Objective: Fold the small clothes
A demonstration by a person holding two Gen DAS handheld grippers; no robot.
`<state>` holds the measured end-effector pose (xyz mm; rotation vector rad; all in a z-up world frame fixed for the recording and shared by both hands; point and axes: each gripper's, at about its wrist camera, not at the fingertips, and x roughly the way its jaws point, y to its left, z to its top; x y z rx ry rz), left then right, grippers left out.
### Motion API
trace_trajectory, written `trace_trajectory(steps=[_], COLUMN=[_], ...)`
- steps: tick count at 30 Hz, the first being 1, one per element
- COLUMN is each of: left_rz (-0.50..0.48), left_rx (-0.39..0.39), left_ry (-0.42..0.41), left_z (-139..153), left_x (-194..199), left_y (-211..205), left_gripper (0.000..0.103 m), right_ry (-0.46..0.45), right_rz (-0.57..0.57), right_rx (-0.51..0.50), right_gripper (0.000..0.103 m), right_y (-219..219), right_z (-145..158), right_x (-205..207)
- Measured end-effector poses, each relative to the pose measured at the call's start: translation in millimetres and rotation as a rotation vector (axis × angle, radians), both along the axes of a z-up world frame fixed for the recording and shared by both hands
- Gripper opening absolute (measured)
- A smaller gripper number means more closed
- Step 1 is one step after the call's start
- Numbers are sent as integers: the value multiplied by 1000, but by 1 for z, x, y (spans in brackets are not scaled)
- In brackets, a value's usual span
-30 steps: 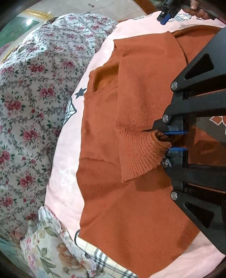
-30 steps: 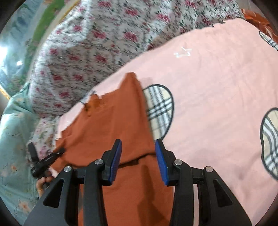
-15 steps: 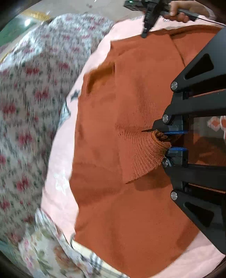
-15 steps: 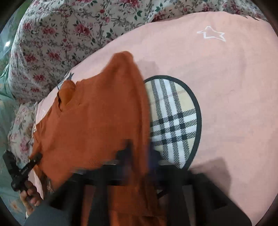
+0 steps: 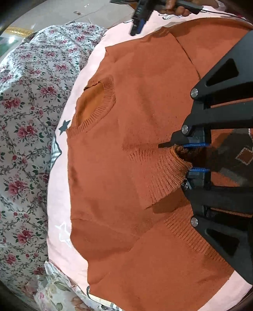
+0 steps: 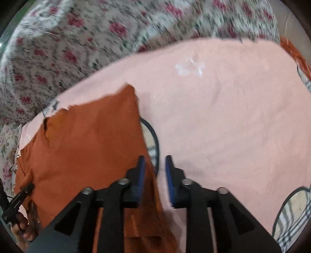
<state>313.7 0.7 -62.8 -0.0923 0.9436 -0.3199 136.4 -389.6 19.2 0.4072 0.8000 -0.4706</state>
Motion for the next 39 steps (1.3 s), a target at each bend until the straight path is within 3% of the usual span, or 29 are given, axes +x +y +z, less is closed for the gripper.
trace_trajectory(steps=[1, 2, 5, 6, 7, 10, 13, 15, 18, 20, 22, 24, 25, 27, 29, 34, 36, 39], left_rz=[-1, -4, -15, -17, -19, -26, -16, -16, -14, -14, -10, -7, 0, 17, 46, 57, 55, 12], left_rx=[2, 10, 43, 52, 57, 73, 92, 92, 97, 105, 115, 107, 102, 92, 66, 71, 121, 158], left_ry=[5, 5, -5, -9, -19, -71, -31, -43, -48, -46, -39, -37, -48, -68, -81, -93, -104, -110], left_z=[-1, -2, -6, -5, -3, 5, -6, -6, -4, -4, -3, 2, 9, 18, 25, 29, 29, 28], left_x=[1, 1, 2, 1, 1, -1, 5, 4, 2, 2, 0, -5, -16, -36, -60, -95, -97, -92], left_y=[-1, -4, -9, -9, -9, -9, -8, -8, -9, -9, -5, -2, 7, 24, 48, 82, 82, 74], left_gripper=[14, 14, 11, 10, 9, 9, 10, 10, 11, 12, 15, 20, 22, 29, 29, 46, 67, 80], right_ry=[-4, 2, 23, 52, 72, 27, 66, 55, -37, -36, 32, 130, 109, 48, -1, -74, -78, -69], right_rz=[16, 14, 4, 8, 9, -24, -55, -50, 40, 110, 124, 46, 22, -11, 27, 188, 219, 250], right_rx=[-17, -29, 25, 63, 66, 41, -26, -31, 33, 48, 54, -32, -19, 55, 68, 103, 131, 217], right_gripper=[63, 67, 67, 63, 18, 5, 4, 4, 9, 36, 48, 46, 40, 43, 44, 52, 53, 53], right_y=[3, 4, -9, -16, -16, -26, -29, -24, 6, 34, 44, 38, 32, 26, 36, 94, 108, 127], right_z=[2, 2, -10, -18, -20, -6, -3, 0, 14, 11, -5, -20, -20, -8, 5, 17, 11, -4], right_x=[8, 15, 41, 51, 54, 48, 44, 35, 11, -2, -6, -10, -16, -28, -36, -57, -61, -63])
